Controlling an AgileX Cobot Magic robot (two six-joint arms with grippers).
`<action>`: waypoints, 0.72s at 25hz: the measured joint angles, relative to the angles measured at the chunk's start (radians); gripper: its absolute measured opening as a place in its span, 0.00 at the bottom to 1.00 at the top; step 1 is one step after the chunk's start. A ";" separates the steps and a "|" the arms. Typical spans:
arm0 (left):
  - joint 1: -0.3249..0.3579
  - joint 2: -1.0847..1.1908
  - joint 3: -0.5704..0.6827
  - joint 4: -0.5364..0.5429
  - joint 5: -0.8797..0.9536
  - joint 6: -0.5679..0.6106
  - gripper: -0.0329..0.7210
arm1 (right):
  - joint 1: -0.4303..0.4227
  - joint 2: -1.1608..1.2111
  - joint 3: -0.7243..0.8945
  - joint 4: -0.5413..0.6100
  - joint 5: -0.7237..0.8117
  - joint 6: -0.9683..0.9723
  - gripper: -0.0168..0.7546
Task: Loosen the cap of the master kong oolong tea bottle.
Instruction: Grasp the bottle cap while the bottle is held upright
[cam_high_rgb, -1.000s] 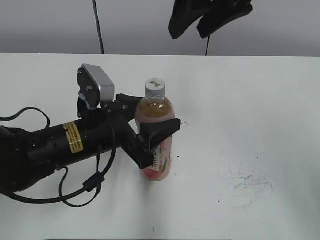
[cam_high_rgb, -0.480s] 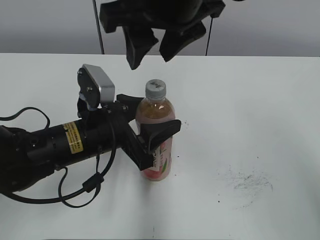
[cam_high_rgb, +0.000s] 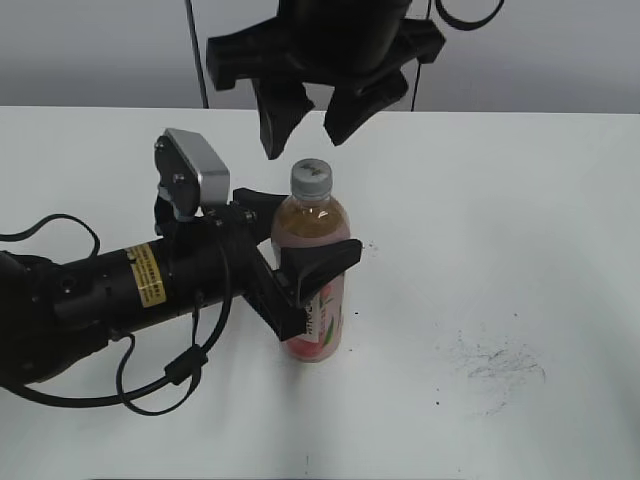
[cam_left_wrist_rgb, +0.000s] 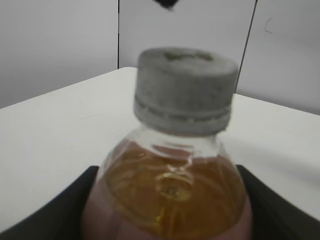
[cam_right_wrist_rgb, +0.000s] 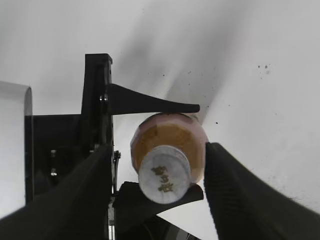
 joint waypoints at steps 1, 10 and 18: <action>0.000 0.000 0.000 0.000 0.000 0.000 0.65 | 0.000 0.003 0.001 0.012 0.000 -0.006 0.59; 0.001 0.000 0.000 0.000 0.000 0.000 0.65 | -0.001 0.007 0.061 0.026 0.000 -0.014 0.59; 0.001 0.000 0.000 0.000 0.000 0.000 0.65 | -0.001 0.008 0.081 0.019 0.001 -0.015 0.49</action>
